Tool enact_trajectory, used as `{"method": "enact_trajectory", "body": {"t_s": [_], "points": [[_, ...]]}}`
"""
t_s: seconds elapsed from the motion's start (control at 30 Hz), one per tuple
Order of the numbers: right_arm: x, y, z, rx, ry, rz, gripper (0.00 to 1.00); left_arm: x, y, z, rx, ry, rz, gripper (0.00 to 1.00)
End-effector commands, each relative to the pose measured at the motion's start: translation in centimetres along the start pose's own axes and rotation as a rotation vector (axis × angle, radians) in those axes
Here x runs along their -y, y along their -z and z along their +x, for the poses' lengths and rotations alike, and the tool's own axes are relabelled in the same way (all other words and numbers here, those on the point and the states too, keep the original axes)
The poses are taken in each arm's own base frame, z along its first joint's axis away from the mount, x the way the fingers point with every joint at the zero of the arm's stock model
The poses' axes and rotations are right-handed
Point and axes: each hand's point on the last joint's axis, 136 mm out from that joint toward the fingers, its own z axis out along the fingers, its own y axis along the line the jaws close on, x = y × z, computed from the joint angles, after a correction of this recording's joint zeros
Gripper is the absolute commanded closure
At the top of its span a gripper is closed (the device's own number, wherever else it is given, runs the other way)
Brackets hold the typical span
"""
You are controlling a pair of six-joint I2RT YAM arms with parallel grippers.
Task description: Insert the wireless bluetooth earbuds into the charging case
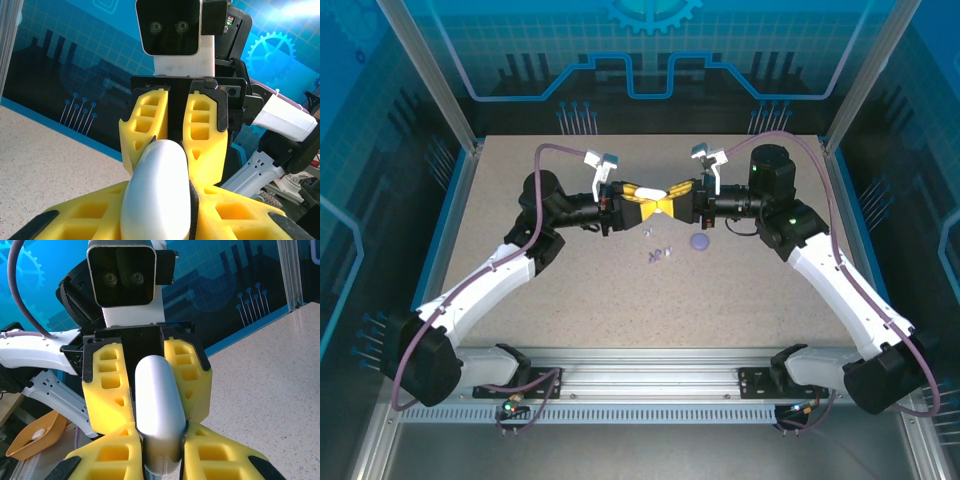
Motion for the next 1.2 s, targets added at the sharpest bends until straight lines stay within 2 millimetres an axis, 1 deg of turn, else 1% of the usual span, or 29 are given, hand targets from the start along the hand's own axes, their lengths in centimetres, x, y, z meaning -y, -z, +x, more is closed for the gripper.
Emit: {"method": "enact_trajectory", "body": {"t_s": [0.0, 0.13, 0.27, 0.47, 0.6, 0.73, 0.9, 1.07, 1.17], "points": [[-1.7, 0.6, -1.5, 0.033, 0.066, -0.004, 0.84, 0.9, -0.1, -0.9, 0.008, -0.057, 0.013, 0.64], [-1.6, 0.7, -1.6, 0.035, 0.066, 0.005, 0.84, 0.8, 0.1, -0.9, 0.009, -0.061, 0.003, 0.6], [-1.5, 0.8, -1.6, 0.038, 0.065, 0.016, 0.85, 0.8, 0.3, -0.8, 0.008, -0.059, -0.004, 0.59], [-1.8, 0.9, -1.6, 0.033, 0.066, 0.002, 0.84, 1.2, 0.5, -1.0, 0.015, -0.072, -0.002, 0.72], [-1.8, 0.8, -1.1, 0.015, 0.062, -0.01, 0.84, 1.5, 0.5, -1.2, 0.017, -0.082, 0.003, 0.76], [-1.9, 0.7, -0.5, -0.002, 0.056, -0.019, 0.84, 1.8, 0.5, -1.1, 0.007, -0.086, 0.017, 0.74], [-2.1, 0.6, -0.5, -0.009, 0.062, -0.027, 0.84, 1.8, 0.5, -1.1, 0.005, -0.086, 0.017, 0.69], [-2.2, 0.6, -0.4, -0.014, 0.063, -0.03, 0.84, 1.8, 0.4, -1.0, 0.001, -0.085, 0.026, 0.69], [-2.2, 0.5, -0.3, -0.018, 0.064, -0.029, 0.84, 1.8, 0.3, -0.9, -0.007, -0.08, 0.033, 0.73]]}}
